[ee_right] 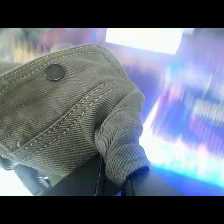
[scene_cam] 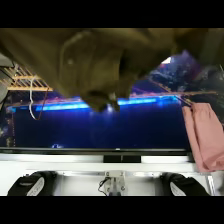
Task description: Fold the shirts.
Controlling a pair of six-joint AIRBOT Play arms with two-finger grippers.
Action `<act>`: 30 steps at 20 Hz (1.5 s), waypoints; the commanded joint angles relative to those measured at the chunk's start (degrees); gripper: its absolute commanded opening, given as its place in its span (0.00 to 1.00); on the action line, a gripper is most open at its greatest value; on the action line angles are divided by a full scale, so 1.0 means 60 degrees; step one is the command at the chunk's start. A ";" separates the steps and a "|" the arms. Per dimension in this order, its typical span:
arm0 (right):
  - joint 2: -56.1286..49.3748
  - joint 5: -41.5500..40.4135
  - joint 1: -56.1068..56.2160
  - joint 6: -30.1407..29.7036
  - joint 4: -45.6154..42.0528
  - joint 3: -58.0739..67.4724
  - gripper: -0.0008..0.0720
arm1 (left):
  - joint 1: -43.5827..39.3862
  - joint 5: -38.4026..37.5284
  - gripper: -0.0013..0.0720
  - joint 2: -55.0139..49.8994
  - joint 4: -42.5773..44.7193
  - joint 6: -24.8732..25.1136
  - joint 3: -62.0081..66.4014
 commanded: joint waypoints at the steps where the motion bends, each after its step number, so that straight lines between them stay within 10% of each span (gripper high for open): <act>1: -0.0579 0.2903 0.0047 0.0685 0.0397 -0.0062 0.20 | 0.0025 -0.0568 0.08 -0.0186 0.0033 -0.0168 -0.0882; 9: -0.4207 -0.1126 0.0044 0.0561 0.0812 -0.2827 0.28 | -0.2167 0.1534 0.10 -0.4422 -0.0018 0.0364 -0.3552; 10: -0.4725 -0.1421 0.0018 0.0550 0.1053 -0.2823 0.64 | -0.2481 0.1953 0.29 -0.5129 -0.0168 0.0364 -0.3493; 11: -0.5151 -0.1450 -0.0095 0.0346 0.1588 -0.2816 0.90 | -0.2623 0.2065 0.68 -0.5807 -0.0353 0.0339 -0.3330; 12: -0.5373 -0.1341 -0.0266 0.0127 0.2080 -0.2816 0.90 | -0.2575 0.1832 0.98 -0.6295 -0.0423 0.0342 -0.3067; 17: -0.4914 0.0776 -0.0867 -0.0157 0.0219 -0.2820 0.90 | -0.0412 -0.1446 1.00 -0.6608 0.0586 0.0284 -0.1971; 20: -0.4656 0.1377 -0.0106 -0.0138 -0.0922 -0.3442 0.90 | 0.0444 -0.3311 0.81 -0.6098 0.2838 -0.0448 -0.2707; 30: -0.5759 -0.0780 0.2703 -0.0076 -0.0117 -0.4962 0.90 | -0.0168 -0.0790 0.82 -0.4357 0.2102 0.0233 -0.8572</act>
